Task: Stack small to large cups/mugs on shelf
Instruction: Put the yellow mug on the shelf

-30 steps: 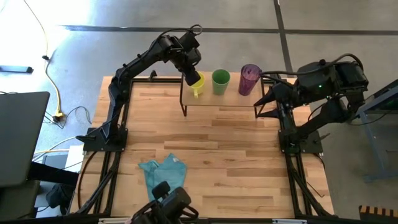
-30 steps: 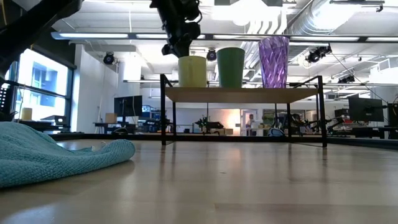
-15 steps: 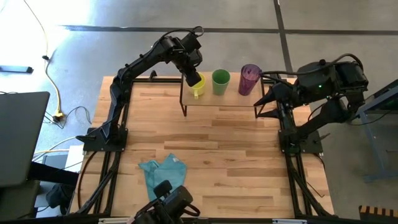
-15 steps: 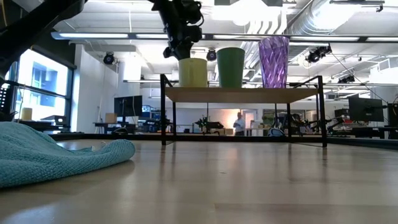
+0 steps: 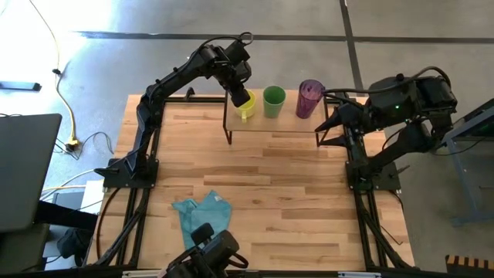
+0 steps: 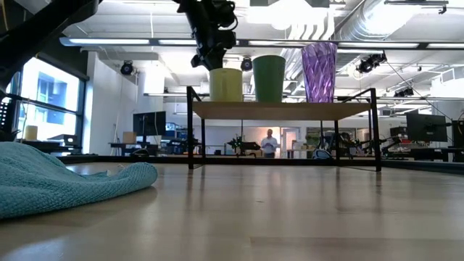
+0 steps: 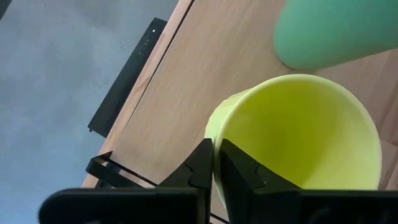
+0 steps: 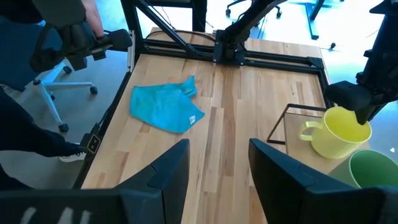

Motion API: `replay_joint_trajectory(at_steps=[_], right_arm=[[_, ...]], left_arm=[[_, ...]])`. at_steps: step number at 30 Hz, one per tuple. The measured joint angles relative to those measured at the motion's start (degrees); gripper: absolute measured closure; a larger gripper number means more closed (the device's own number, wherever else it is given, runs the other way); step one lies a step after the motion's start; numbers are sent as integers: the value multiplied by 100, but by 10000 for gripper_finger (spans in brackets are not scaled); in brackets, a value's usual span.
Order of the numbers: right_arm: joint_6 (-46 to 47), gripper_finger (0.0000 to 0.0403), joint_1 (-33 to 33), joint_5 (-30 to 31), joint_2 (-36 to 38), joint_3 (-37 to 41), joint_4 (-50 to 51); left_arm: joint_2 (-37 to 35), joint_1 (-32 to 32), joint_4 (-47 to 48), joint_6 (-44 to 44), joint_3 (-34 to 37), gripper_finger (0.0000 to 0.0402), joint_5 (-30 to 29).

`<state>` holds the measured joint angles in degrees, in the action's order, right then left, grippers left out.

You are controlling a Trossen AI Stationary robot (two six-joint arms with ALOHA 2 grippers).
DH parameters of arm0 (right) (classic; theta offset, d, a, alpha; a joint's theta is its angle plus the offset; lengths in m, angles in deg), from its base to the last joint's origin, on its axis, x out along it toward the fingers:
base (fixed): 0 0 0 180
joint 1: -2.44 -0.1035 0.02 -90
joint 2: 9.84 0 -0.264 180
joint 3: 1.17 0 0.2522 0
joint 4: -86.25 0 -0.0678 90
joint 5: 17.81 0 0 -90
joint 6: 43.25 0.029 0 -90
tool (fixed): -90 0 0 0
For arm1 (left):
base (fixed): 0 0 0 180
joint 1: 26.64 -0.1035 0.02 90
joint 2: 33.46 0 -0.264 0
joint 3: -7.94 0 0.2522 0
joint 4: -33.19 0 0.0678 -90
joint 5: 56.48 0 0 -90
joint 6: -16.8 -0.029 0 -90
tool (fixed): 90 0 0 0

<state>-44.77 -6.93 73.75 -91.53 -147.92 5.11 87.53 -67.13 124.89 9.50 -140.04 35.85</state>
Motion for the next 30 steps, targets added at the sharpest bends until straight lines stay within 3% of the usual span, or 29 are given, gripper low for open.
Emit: replay_joint_trajectory(at_steps=[30], right_arm=[[20, 247, 0, 0, 0, 0, 139]], left_arm=[[0, 0, 7, -63, 0, 378, -66]])
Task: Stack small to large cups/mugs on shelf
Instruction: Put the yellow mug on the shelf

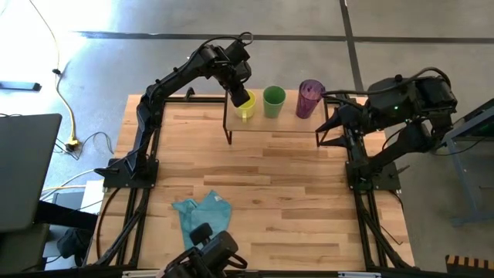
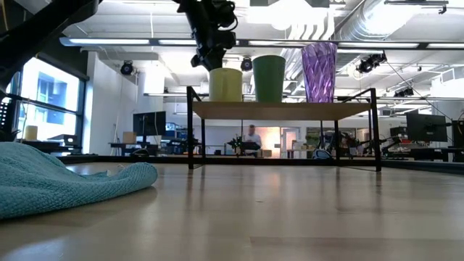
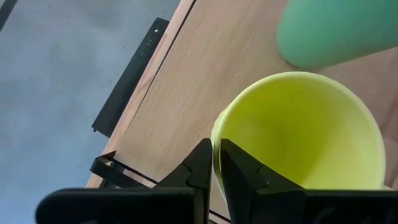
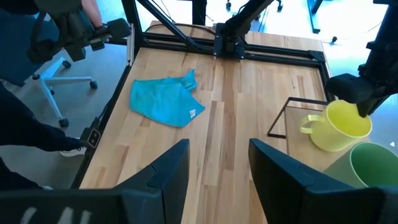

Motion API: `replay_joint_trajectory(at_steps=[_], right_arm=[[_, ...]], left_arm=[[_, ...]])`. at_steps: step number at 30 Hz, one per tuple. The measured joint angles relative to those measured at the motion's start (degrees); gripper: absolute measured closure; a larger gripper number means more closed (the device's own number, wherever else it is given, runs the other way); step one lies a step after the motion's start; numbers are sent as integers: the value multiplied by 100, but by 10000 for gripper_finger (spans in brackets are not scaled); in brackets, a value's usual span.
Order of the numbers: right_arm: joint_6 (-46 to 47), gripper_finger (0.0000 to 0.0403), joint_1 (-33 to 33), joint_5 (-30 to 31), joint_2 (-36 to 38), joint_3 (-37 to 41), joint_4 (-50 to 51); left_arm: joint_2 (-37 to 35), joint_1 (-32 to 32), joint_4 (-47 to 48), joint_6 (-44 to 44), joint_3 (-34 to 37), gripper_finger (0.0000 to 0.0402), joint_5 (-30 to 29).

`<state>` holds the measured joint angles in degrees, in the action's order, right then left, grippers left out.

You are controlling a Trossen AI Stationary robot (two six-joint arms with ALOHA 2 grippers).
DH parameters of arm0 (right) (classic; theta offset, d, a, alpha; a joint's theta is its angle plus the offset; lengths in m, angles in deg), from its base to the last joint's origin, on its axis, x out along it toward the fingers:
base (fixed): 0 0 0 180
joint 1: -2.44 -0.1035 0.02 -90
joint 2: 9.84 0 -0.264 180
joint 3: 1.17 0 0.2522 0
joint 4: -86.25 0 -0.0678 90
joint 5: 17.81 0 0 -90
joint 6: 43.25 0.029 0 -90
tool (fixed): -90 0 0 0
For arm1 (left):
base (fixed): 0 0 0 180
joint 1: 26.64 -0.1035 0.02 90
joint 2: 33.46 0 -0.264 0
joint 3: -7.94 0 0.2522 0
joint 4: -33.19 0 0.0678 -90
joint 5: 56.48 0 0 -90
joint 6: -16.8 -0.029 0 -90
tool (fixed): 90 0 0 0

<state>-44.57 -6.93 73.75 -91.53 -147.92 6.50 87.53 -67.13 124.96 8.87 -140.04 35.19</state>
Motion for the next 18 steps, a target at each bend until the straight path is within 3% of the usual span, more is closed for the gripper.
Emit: replay_joint_trajectory(at_steps=[18], right_arm=[[-20, 247, 0, 119, 0, 0, 108]], left_arm=[[-35, 0, 231, -195, -72, 378, 92]])
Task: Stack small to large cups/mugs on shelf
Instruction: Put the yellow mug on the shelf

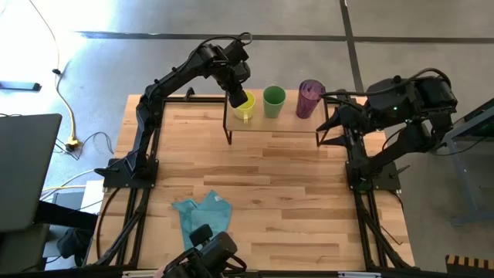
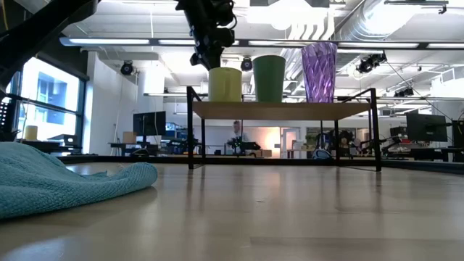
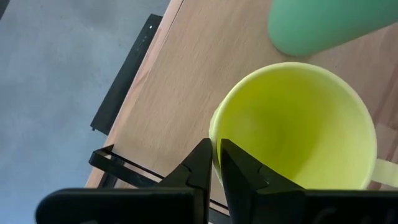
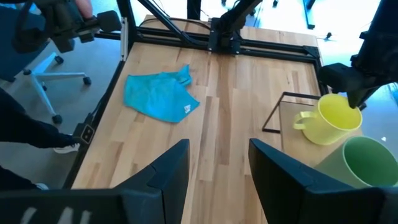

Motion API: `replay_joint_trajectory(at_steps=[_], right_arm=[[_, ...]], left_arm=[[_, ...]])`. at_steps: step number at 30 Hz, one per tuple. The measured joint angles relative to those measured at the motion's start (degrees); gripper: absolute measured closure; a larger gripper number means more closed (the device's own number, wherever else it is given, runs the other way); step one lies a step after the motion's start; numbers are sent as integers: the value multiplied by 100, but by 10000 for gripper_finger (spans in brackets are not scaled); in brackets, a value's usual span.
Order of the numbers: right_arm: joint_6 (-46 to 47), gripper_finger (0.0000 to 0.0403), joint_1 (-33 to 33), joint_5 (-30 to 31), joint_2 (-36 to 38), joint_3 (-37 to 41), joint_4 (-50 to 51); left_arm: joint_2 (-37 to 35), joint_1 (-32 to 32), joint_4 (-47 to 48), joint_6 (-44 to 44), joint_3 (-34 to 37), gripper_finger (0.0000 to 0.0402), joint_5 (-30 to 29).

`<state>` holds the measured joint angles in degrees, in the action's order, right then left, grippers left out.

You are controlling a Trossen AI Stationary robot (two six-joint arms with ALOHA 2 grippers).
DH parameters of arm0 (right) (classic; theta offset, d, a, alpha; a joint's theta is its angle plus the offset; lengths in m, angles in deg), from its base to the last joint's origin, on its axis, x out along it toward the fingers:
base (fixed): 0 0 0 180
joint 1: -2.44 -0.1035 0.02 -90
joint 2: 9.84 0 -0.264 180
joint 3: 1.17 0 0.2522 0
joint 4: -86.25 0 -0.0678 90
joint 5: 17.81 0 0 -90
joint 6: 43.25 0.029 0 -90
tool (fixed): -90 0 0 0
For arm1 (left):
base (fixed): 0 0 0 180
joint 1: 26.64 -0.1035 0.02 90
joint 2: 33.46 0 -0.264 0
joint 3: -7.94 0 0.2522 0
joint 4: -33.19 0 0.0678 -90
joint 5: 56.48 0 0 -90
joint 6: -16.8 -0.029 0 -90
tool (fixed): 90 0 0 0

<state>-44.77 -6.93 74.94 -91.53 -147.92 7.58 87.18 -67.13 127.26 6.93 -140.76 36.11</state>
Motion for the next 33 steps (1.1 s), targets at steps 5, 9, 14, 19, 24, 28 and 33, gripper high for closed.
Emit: replay_joint_trajectory(at_steps=[5, 9, 14, 19, 24, 28, 33], right_arm=[[0, 247, 0, 25, 0, 0, 7], [17, 247, 0, 25, 0, 0, 9], [57, 247, 0, 23, 0, 0, 9], [107, 247, 0, 23, 0, 0, 12], [107, 247, 0, 23, 0, 0, 24], [107, 247, 0, 21, 0, 0, 51], [107, 247, 0, 21, 0, 0, 57]], left_arm=[[0, 0, -2, -30, 0, 378, -14], [0, 0, -82, -41, 0, 378, -24], [0, 0, -103, -44, 0, 378, -68], [0, 0, -120, -87, 0, 378, -68], [0, 0, -120, -111, 0, 378, -42], [0, 0, -120, -180, 0, 378, -22], [0, 0, -120, -223, 0, 378, 19]])
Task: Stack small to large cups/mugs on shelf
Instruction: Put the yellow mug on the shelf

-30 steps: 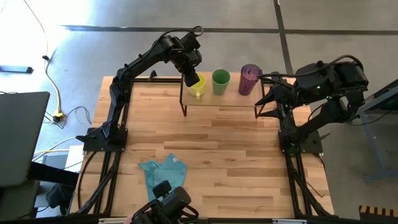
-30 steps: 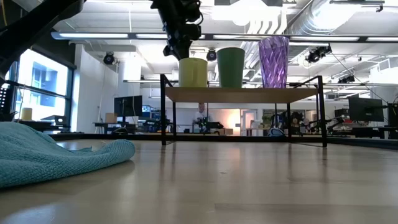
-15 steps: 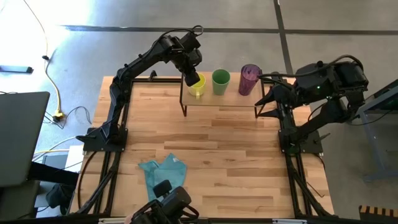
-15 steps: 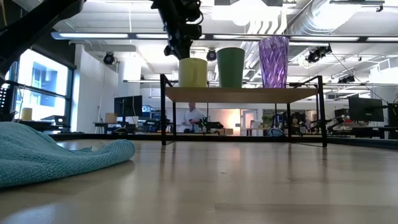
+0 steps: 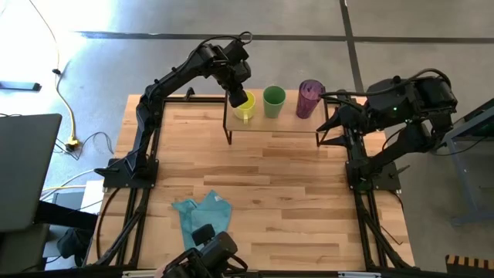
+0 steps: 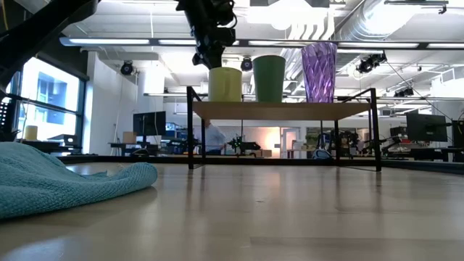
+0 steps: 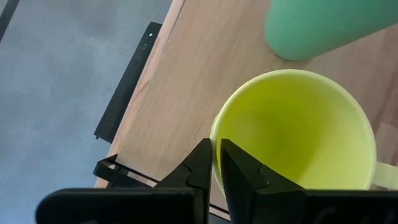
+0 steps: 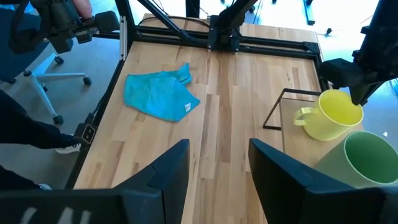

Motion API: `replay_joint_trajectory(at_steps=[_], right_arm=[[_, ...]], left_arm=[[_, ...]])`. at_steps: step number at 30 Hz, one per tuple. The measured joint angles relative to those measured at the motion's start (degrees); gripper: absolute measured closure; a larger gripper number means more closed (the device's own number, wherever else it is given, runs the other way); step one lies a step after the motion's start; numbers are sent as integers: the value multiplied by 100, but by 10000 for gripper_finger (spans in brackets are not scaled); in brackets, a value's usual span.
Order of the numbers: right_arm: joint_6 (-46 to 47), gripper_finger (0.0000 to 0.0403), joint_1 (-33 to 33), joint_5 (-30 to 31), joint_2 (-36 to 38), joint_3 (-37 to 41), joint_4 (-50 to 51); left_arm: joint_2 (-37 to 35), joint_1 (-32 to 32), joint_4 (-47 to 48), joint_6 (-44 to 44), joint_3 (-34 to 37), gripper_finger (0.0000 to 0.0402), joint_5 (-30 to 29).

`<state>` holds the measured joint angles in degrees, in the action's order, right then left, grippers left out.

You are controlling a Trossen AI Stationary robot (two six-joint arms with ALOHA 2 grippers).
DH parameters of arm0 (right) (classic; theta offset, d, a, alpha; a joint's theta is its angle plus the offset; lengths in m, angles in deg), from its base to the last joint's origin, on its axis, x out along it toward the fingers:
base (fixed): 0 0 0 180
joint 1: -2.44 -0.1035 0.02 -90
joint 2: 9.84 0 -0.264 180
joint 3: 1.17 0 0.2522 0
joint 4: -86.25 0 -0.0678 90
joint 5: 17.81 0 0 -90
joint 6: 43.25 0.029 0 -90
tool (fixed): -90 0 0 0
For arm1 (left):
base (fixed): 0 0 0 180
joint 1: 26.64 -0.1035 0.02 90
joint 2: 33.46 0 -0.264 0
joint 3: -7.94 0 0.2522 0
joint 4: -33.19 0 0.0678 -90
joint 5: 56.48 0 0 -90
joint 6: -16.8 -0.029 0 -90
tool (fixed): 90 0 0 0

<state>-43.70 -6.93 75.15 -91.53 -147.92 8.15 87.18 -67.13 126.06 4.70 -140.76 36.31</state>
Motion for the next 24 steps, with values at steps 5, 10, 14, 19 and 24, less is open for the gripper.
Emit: replay_joint_trajectory(at_steps=[5, 10, 14, 19, 24], right_arm=[[0, 247, 0, 0, 0, 0, 0], [0, 247, 0, -2, 0, 0, 0], [0, 247, 0, -2, 0, 0, 1], [0, 247, 0, -2, 0, 0, 1], [44, 247, 0, -2, 0, 0, 2]], left_arm=[[0, 0, 1, -64, 0, 378, 127], [0, 0, 0, -73, 0, 378, 129], [0, 0, -3, -73, 0, 369, 73], [0, 0, -2, -73, 0, 332, -87], [0, 0, -2, -70, 0, 293, -225]])
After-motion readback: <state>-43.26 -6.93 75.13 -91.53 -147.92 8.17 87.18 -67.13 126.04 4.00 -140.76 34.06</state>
